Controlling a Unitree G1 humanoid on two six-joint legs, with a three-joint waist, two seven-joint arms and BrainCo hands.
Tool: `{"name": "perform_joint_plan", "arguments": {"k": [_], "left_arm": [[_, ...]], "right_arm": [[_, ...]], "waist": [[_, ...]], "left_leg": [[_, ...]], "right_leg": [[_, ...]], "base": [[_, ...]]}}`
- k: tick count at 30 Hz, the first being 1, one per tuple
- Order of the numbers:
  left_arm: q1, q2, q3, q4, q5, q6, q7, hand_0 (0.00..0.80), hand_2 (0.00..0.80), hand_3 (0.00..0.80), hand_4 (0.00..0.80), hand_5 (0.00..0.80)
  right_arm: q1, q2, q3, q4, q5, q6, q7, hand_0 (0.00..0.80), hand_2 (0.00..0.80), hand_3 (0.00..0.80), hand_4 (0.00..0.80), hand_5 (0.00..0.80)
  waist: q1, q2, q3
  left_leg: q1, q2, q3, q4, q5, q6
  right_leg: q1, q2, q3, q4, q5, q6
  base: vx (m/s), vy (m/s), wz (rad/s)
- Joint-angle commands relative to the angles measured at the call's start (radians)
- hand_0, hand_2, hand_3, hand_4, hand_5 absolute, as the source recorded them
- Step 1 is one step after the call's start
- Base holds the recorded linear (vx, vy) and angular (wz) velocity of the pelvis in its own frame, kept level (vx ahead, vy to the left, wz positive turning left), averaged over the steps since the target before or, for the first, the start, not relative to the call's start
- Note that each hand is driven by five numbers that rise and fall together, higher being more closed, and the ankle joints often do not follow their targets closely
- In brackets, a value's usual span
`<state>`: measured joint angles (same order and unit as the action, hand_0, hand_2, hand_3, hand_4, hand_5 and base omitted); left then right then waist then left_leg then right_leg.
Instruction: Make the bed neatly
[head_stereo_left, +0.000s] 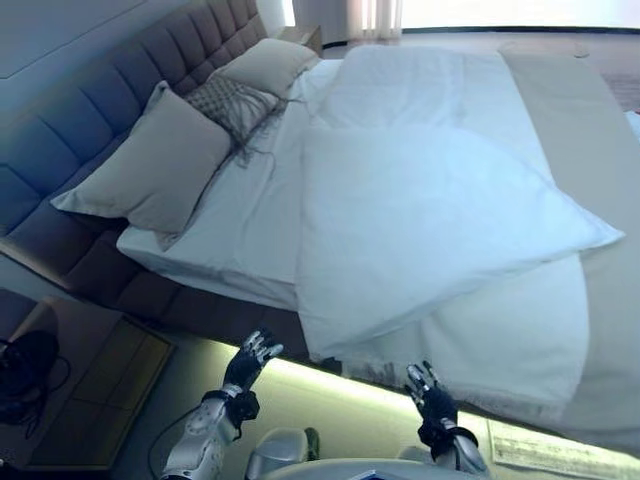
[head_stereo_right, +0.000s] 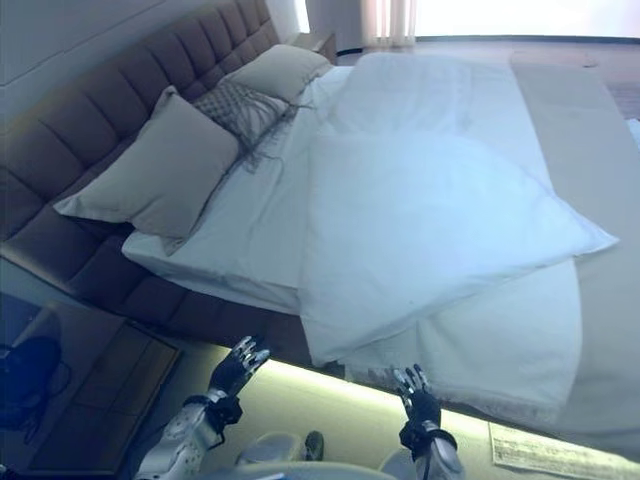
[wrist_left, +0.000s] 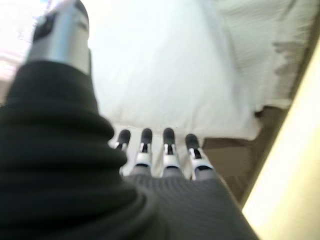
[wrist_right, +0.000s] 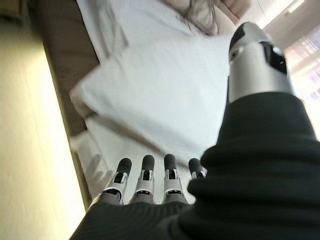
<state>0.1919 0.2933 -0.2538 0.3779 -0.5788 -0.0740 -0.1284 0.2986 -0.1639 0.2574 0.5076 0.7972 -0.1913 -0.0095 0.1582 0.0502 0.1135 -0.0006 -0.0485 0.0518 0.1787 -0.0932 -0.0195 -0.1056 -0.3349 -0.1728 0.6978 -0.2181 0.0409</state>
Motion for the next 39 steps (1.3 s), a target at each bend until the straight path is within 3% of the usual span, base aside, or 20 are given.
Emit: {"name": "perform_joint_plan", "arguments": {"k": [1, 5, 6, 7, 8, 10, 15, 18, 21, 26, 29, 31, 34, 39], "left_arm": [[0.020, 0.052, 0.006, -0.062, 0.013, -0.039, 0.012, 0.000, 0.000, 0.000, 0.000, 0.000], [-0.022, 0.044, 0.002, -0.043, 0.003, -0.035, 0.059, 0.000, 0.000, 0.000, 0.000, 0.000], [-0.036, 0.046, 0.000, -0.029, -0.007, -0.043, 0.064, 0.000, 0.000, 0.000, 0.000, 0.000], [-0.043, 0.045, -0.001, -0.027, -0.009, -0.048, 0.064, 0.000, 0.000, 0.000, 0.000, 0.000], [-0.046, 0.044, 0.001, -0.024, -0.010, -0.051, 0.061, 0.000, 0.000, 0.000, 0.000, 0.000], [-0.035, 0.042, 0.008, -0.031, -0.012, -0.059, 0.058, 0.000, 0.000, 0.000, 0.000, 0.000], [0.021, 0.036, 0.043, -0.041, 0.014, -0.082, 0.026, 0.000, 0.000, 0.000, 0.000, 0.000], [0.039, 0.030, 0.054, -0.050, 0.029, -0.081, 0.021, 0.000, 0.000, 0.000, 0.000, 0.000], [0.036, 0.024, 0.057, -0.038, 0.010, -0.073, 0.028, 0.000, 0.000, 0.000, 0.000, 0.000], [-0.001, 0.025, 0.029, -0.036, 0.007, -0.066, -0.008, 0.000, 0.000, 0.000, 0.000, 0.000], [-0.015, 0.016, 0.001, -0.046, 0.002, -0.057, 0.015, 0.000, 0.000, 0.000, 0.000, 0.000], [-0.016, 0.014, -0.016, -0.048, 0.012, -0.059, 0.015, 0.000, 0.000, 0.000, 0.000, 0.000], [-0.019, 0.013, -0.022, -0.051, 0.009, -0.078, 0.035, 0.000, 0.000, 0.000, 0.000, 0.000], [-0.032, -0.007, -0.008, -0.005, -0.020, -0.087, 0.050, 0.000, 0.000, 0.000, 0.000, 0.000]], "right_arm": [[0.026, 0.005, -0.007, -0.086, -0.010, -0.062, 0.010, 0.000, 0.000, 0.000, 0.000, 0.000], [-0.015, -0.012, -0.002, -0.047, 0.018, -0.073, 0.027, 0.000, 0.000, 0.000, 0.000, 0.000], [-0.041, -0.017, -0.008, -0.026, 0.027, -0.070, 0.038, 0.000, 0.000, 0.000, 0.000, 0.000], [-0.059, -0.023, -0.014, -0.012, 0.033, -0.068, 0.047, 0.000, 0.000, 0.000, 0.000, 0.000], [-0.073, -0.027, -0.019, -0.001, 0.035, -0.065, 0.053, 0.000, 0.000, 0.000, 0.000, 0.000], [-0.103, -0.033, -0.031, 0.028, 0.042, -0.059, 0.064, 0.000, 0.000, 0.000, 0.000, 0.000], [-0.094, -0.020, -0.042, 0.056, 0.050, -0.062, 0.101, 0.000, 0.000, 0.000, 0.000, 0.000], [-0.085, -0.011, -0.045, 0.079, 0.052, -0.072, 0.126, 0.000, 0.000, 0.000, 0.000, 0.000], [-0.091, -0.010, -0.044, 0.086, 0.053, -0.076, 0.126, 0.000, 0.000, 0.000, 0.000, 0.000], [-0.115, -0.038, -0.048, 0.100, 0.077, -0.076, 0.123, 0.000, 0.000, 0.000, 0.000, 0.000], [-0.137, -0.067, -0.049, 0.120, 0.071, -0.062, 0.128, 0.000, 0.000, 0.000, 0.000, 0.000], [-0.139, -0.083, -0.051, 0.117, 0.084, -0.048, 0.116, 0.000, 0.000, 0.000, 0.000, 0.000], [-0.155, -0.085, -0.040, 0.112, 0.080, -0.032, 0.107, 0.000, 0.000, 0.000, 0.000, 0.000], [-0.165, -0.084, -0.006, 0.069, 0.040, -0.007, 0.070, 0.000, 0.000, 0.000, 0.000, 0.000]], "waist": [[0.028, -0.006, -0.055], [0.011, -0.020, -0.024], [-0.003, -0.041, -0.011], [-0.015, -0.053, -0.006], [-0.021, -0.054, 0.001], [-0.035, -0.081, 0.013], [-0.023, -0.100, 0.009], [-0.015, -0.107, -0.006], [-0.021, -0.105, -0.020], [-0.041, -0.087, -0.034], [-0.041, -0.083, -0.025], [-0.038, -0.079, -0.015], [-0.023, -0.064, -0.001], [0.011, -0.007, 0.008]], "left_leg": [[-0.070, -0.057, -0.031, -0.060, 0.123, 0.127], [-0.052, -0.063, -0.038, -0.044, 0.105, 0.115], [-0.033, -0.077, -0.040, -0.044, 0.083, 0.110], [-0.019, -0.087, -0.045, -0.050, 0.066, 0.109], [-0.005, -0.087, -0.047, -0.053, 0.051, 0.107], [0.030, -0.113, -0.056, -0.061, 0.005, 0.114], [0.072, -0.108, -0.058, -0.059, -0.047, 0.118], [0.088, -0.101, -0.065, -0.025, -0.072, 0.116], [0.090, -0.077, -0.060, 0.030, -0.053, 0.101], [0.051, -0.039, -0.047, 0.179, 0.090, 0.041], [-0.012, -0.041, -0.019, 0.302, 0.151, 0.008], [-0.075, -0.011, -0.021, 0.333, 0.212, -0.015], [-0.110, 0.037, -0.032, 0.220, 0.250, -0.024], [-0.165, 0.143, -0.043, -0.104, 0.410, -0.094]], "right_leg": [[0.050, -0.029, 0.011, 0.143, 0.243, 0.070], [-0.009, 0.031, -0.031, -0.129, 0.246, 0.054], [-0.033, 0.056, -0.044, -0.310, 0.295, 0.068], [-0.064, 0.067, -0.043, -0.405, 0.333, 0.079], [-0.075, 0.076, -0.040, -0.444, 0.346, 0.084], [-0.117, 0.081, -0.025, -0.585, 0.457, 0.129], [-0.137, 0.089, -0.040, -0.664, 0.516, 0.152], [-0.111, 0.104, -0.045, -0.652, 0.488, 0.148], [-0.088, 0.122, -0.049, -0.618, 0.458, 0.127], [-0.037, 0.187, -0.078, -0.600, 0.375, 0.073], [-0.006, 0.191, -0.103, -0.598, 0.343, 0.043], [0.035, 0.201, -0.112, -0.610, 0.320, 0.024], [0.074, 0.228, -0.113, -0.627, 0.290, 0.018], [0.123, 0.264, -0.118, -0.642, 0.231, 0.009]], "base": [[0.223, 0.015, 0.06], [0.198, -0.139, -0.09], [0.227, -0.226, -0.34], [0.228, -0.215, -0.55], [0.241, -0.173, -0.64], [0.259, -0.156, -0.34], [0.277, -0.197, 0.17], [0.299, -0.274, 0.02], [0.263, -0.305, 0.15], [0.167, -0.254, 0.27], [0.111, -0.202, 0.22], [0.102, -0.119, 0.09], [0.114, 0.006, -0.10], [0.192, 0.159, 0.25]]}}
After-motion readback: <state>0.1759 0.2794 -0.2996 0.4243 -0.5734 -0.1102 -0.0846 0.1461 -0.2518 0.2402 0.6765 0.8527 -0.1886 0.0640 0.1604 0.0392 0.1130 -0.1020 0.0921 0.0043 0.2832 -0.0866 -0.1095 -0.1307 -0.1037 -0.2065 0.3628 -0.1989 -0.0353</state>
